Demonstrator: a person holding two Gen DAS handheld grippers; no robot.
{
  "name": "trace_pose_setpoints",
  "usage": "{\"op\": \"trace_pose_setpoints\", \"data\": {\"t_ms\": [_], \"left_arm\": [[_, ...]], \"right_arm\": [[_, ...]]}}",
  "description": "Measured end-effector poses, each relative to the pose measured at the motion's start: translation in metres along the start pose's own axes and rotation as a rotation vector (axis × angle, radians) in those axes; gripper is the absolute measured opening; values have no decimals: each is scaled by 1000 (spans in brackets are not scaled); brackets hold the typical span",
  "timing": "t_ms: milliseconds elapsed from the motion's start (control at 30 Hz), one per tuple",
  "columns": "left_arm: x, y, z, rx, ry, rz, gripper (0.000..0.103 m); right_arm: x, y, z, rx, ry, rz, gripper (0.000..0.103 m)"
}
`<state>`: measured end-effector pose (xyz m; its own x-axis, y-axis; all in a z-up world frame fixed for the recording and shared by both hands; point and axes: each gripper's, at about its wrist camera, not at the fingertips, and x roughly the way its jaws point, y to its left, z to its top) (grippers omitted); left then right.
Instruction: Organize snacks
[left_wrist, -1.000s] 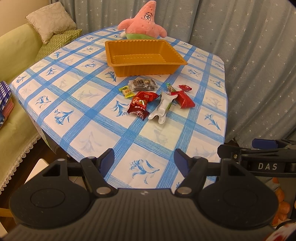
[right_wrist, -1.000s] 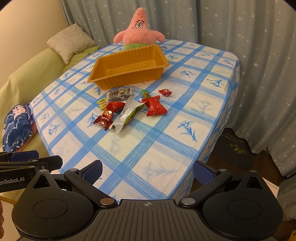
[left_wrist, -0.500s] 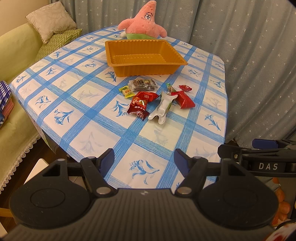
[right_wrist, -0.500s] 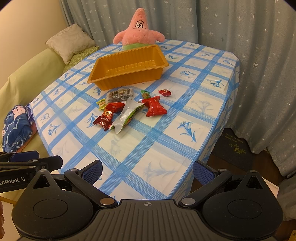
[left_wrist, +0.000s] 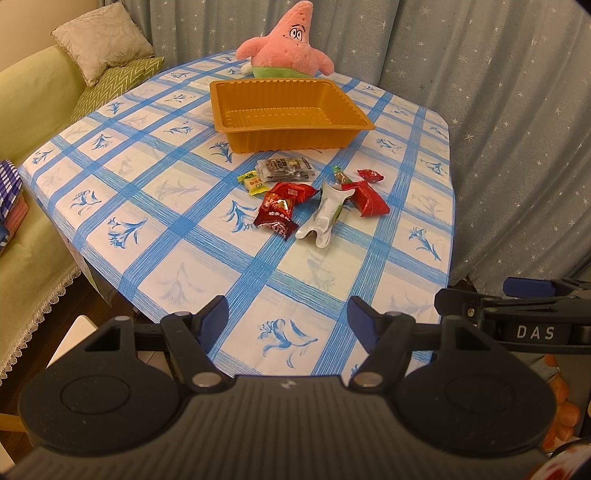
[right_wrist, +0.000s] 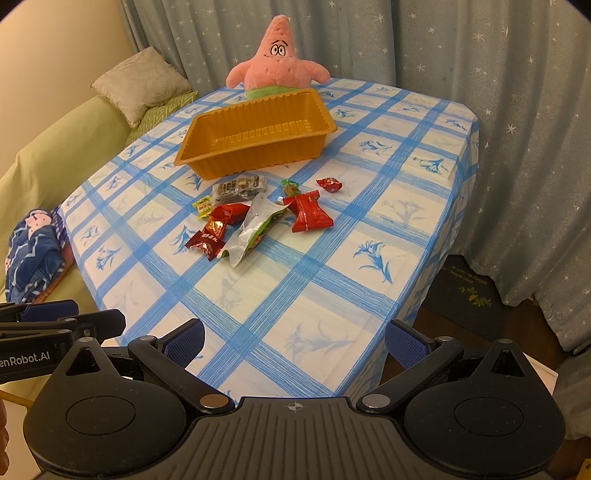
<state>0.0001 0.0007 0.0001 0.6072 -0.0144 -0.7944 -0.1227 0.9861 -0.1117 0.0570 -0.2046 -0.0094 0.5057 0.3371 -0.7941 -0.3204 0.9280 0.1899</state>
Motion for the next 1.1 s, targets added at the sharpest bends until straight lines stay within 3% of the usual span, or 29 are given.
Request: {"op": "trace_pose_setpoints", "data": {"t_ms": [633,767,1100], "left_arm": [[3,7,7,-4,6,-2,69],[7,1,3,-6,3,-10,69],[34,-1,12,-19,-11,-13,73]], "right_arm": [[-3,-6,2,18,0,8,103],[12,-14,5,36,-5,6,103],[18,-37,11,50,-34,86,103]]}}
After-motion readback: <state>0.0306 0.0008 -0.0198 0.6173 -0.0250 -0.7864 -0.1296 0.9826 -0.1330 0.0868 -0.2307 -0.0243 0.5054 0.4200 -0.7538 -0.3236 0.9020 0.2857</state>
